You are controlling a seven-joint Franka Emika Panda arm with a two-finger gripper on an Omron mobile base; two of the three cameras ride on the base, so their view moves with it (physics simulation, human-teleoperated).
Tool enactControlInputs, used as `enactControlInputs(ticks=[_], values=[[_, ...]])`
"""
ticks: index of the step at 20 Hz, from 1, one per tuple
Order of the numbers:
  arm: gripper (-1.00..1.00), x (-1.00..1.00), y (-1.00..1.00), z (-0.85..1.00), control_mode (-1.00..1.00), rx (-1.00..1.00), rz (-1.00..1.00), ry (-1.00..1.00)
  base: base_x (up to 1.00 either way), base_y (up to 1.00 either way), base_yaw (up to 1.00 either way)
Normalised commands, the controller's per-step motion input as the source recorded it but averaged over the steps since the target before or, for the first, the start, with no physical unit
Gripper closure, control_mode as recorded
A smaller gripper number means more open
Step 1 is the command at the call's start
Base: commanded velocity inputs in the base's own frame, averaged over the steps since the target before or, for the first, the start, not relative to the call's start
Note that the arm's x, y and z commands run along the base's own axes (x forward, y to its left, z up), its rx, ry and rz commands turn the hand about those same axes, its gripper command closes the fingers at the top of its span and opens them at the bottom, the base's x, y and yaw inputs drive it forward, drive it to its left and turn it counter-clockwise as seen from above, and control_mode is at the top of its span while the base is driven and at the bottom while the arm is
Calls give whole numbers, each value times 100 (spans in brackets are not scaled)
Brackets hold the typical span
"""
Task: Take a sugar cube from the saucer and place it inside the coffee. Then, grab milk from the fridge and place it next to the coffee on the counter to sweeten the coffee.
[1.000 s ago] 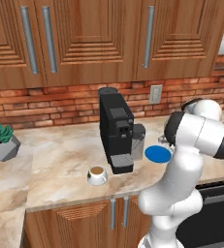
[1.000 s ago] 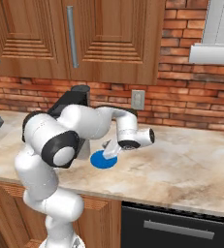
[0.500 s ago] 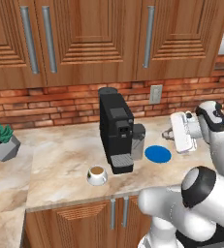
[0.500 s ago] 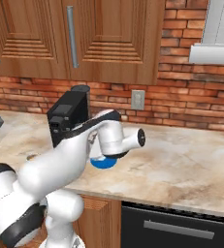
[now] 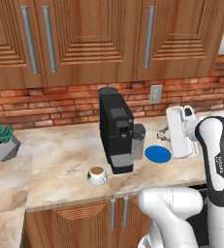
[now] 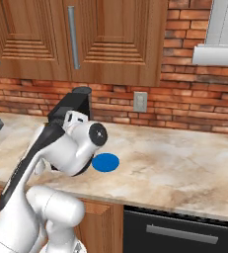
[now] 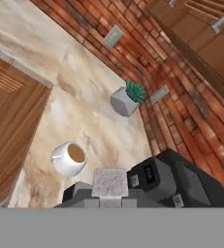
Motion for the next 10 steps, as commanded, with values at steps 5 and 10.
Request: enactControlInputs(ticks=[5,10], values=[[100,-79,96,85,-100,-35,0,8,0,0,0],[100,-25,100,50,-100,-52,-4,24,0,0,0]])
